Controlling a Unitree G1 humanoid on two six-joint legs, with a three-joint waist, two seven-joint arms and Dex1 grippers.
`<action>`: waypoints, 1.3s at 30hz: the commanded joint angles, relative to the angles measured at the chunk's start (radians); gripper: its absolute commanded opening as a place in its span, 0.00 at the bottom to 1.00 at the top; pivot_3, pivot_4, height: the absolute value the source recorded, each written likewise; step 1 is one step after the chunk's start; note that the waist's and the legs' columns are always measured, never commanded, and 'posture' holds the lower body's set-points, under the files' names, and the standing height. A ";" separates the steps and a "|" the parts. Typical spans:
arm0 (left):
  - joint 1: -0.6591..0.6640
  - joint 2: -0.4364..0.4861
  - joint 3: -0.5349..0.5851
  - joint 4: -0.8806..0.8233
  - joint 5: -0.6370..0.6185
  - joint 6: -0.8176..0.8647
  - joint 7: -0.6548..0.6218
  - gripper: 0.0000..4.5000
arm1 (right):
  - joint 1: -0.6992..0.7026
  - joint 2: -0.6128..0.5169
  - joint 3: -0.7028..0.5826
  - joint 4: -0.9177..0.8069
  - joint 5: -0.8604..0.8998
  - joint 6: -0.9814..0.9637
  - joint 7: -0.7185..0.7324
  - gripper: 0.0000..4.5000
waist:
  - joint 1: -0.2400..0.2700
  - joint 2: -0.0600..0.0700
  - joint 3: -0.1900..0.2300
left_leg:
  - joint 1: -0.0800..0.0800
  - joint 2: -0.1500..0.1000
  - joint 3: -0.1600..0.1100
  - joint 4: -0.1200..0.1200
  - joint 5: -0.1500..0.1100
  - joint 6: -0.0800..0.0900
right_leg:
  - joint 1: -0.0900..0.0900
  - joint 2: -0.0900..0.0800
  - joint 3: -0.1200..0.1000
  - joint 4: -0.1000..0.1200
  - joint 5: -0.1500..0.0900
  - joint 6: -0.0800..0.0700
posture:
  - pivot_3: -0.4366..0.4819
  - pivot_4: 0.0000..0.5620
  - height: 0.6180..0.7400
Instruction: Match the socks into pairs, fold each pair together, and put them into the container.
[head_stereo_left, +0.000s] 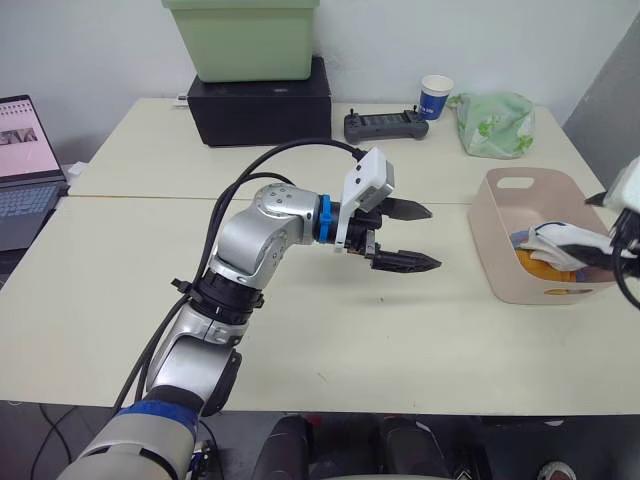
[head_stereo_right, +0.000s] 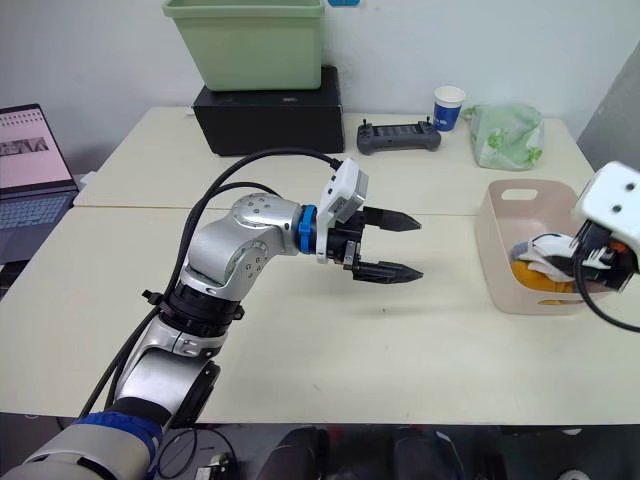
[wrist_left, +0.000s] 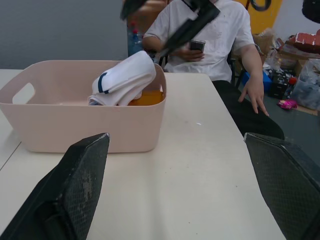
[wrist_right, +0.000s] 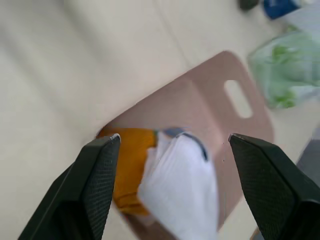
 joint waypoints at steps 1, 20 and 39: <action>-0.004 0.002 0.005 -0.035 -0.006 -0.012 -0.004 1.00 | -0.014 0.041 0.088 0.082 -0.081 -0.007 -0.118 0.83 | 0.001 0.000 0.000 | 0.000 0.000 0.000 0.000 0.000 0.000 | 0.000 0.000 0.000 0.000 0.000 0.000 | 0.48 0.27 0.84; 0.030 0.022 0.004 -0.068 0.004 -0.011 0.010 1.00 | -0.032 0.154 0.160 0.116 -0.091 0.055 -0.178 0.83 | 0.000 0.001 0.000 | -0.001 -0.001 0.001 0.000 0.000 -0.001 | -0.001 -0.001 0.001 0.001 0.000 0.000 | 0.48 0.27 0.84; 0.560 0.362 0.413 -0.157 0.115 -0.081 0.361 1.00 | 0.046 0.715 0.261 -0.314 -0.115 -0.204 -0.521 0.83 | -0.003 0.001 -0.001 | 0.000 0.001 -0.001 -0.001 0.000 0.000 | -0.002 0.000 0.000 0.002 0.000 0.000 | 0.48 0.27 0.84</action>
